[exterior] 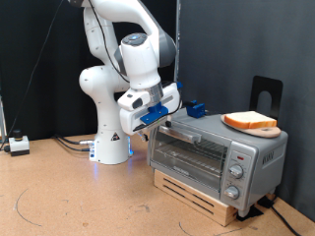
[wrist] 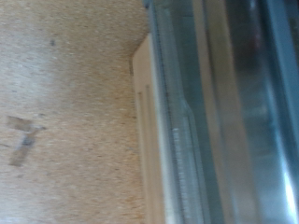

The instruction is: Make a piece of toast with the oven

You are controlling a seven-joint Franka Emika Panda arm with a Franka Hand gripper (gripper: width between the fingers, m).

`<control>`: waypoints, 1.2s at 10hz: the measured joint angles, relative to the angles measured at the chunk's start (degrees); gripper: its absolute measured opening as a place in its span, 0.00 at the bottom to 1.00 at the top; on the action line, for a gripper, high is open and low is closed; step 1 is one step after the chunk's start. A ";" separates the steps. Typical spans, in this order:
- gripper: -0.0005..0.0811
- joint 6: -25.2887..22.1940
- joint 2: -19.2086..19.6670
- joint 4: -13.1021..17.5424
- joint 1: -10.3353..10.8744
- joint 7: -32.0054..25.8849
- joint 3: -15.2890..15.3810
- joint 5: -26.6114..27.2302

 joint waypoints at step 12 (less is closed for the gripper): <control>1.00 7.21 16.32 6.25 -7.93 0.15 -2.21 -7.74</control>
